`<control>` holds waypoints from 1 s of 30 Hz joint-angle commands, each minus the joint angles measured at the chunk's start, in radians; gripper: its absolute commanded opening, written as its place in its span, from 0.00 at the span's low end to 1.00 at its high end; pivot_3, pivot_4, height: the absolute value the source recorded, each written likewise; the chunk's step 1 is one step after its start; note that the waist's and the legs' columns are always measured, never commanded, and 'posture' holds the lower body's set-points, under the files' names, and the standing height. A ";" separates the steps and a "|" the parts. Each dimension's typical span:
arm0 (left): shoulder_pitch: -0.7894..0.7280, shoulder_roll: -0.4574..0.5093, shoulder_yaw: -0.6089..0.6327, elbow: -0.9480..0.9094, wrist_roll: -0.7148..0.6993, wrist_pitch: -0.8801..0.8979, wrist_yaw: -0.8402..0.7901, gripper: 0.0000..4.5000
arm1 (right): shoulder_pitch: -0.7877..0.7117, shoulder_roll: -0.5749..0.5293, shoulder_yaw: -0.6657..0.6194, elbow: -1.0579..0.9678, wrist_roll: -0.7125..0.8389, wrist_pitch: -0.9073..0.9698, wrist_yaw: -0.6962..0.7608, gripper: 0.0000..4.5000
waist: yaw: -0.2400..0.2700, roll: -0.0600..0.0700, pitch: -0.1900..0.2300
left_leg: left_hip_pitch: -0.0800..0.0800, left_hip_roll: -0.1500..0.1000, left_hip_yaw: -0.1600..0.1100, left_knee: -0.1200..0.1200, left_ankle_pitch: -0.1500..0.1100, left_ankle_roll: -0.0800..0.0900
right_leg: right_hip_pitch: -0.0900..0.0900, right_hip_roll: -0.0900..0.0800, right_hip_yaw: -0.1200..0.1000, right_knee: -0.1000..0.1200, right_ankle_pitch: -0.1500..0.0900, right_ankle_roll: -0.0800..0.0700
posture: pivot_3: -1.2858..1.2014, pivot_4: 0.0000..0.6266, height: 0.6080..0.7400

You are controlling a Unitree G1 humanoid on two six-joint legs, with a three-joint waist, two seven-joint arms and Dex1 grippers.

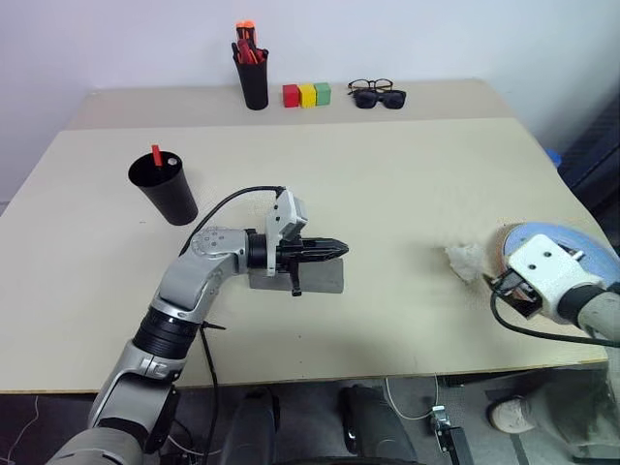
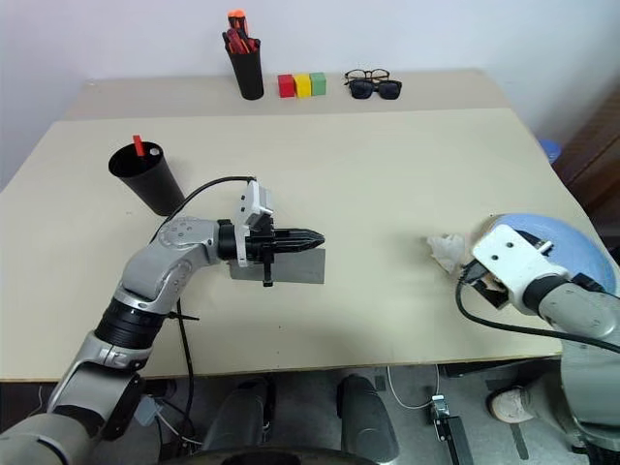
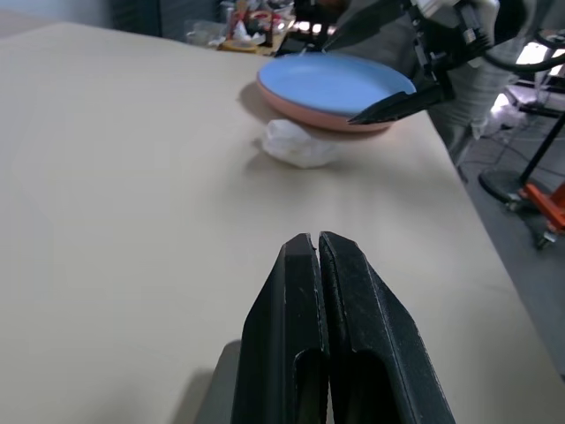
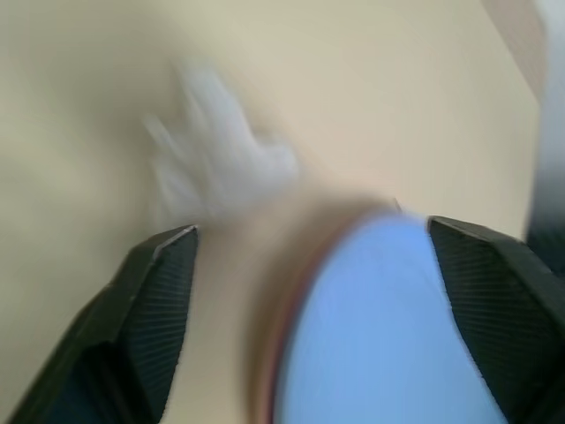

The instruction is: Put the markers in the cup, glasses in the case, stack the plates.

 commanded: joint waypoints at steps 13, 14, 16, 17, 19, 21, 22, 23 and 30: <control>0.106 0.058 0.091 -0.160 -0.041 0.064 0.103 0.01 | -0.135 0.049 0.160 0.224 -0.021 -0.044 -0.115 0.22 | 0.007 0.000 0.000 | -0.001 0.000 0.000 0.000 0.000 0.000 | 0.001 -0.001 0.000 -0.001 0.000 0.000 | 0.52 0.24 1.00; 0.102 0.055 0.088 -0.155 -0.041 0.064 0.103 0.01 | -0.131 0.046 0.154 0.219 -0.024 -0.041 -0.120 0.13 | 0.006 0.000 0.000 | -0.001 0.000 0.000 0.001 0.000 0.000 | 0.001 -0.001 0.000 -0.001 0.000 0.000 | 0.52 0.24 1.00; 0.090 0.049 0.081 -0.138 -0.038 0.059 0.096 0.01 | -0.121 0.041 0.135 0.200 -0.030 -0.036 -0.134 0.01 | 0.005 0.000 0.000 | 0.000 0.000 0.000 0.001 0.000 0.000 | 0.001 -0.001 0.000 -0.001 0.000 0.000 | 0.52 0.24 1.00; 0.083 0.045 0.076 -0.127 -0.036 0.055 0.091 0.01 | -0.117 0.040 0.122 0.187 -0.034 -0.033 -0.144 0.01 | 0.005 0.000 0.000 | 0.000 0.000 0.000 0.000 0.000 0.000 | 0.001 -0.001 0.000 -0.001 0.000 0.000 | 0.52 0.24 1.00; 0.068 0.039 0.070 -0.102 -0.032 0.046 0.080 0.01 | -0.110 0.035 0.083 0.143 -0.032 -0.010 -0.153 0.01 | 0.006 0.000 0.000 | 0.000 0.000 0.000 0.000 0.000 0.000 | 0.000 -0.001 0.000 -0.001 0.000 0.000 | 0.52 0.24 1.00; 0.054 0.032 0.067 -0.076 -0.027 0.036 0.073 0.01 | -0.101 0.023 0.043 0.104 -0.031 0.012 -0.153 0.01 | 0.006 0.000 0.000 | -0.001 0.000 0.000 0.001 0.000 0.000 | 0.000 -0.001 0.000 -0.001 0.000 0.000 | 0.52 0.24 1.00; 0.045 0.029 0.066 -0.060 -0.023 0.030 0.069 0.01 | -0.099 0.012 0.017 0.088 -0.035 0.027 -0.154 0.01 | 0.006 0.000 0.000 | -0.001 0.000 0.000 0.001 0.000 0.000 | 0.001 -0.001 0.000 -0.001 0.000 0.001 | 0.52 0.24 1.00; 0.038 0.026 0.065 -0.044 -0.019 0.023 0.065 0.01 | -0.099 0.003 -0.005 0.079 -0.039 0.043 -0.156 0.01 | 0.006 0.000 0.000 | -0.001 0.000 0.000 0.001 0.000 0.000 | 0.001 -0.001 0.000 -0.001 0.000 0.001 | 0.52 0.24 1.00; 0.001 0.011 0.060 0.042 0.012 -0.035 0.052 0.01 | -0.067 -0.063 -0.079 0.147 -0.109 0.121 -0.198 0.18 | 0.006 0.000 0.000 | -0.001 0.000 0.000 0.000 -0.001 0.001 | 0.001 -0.001 -0.001 -0.001 0.000 0.000 | 0.52 0.24 1.00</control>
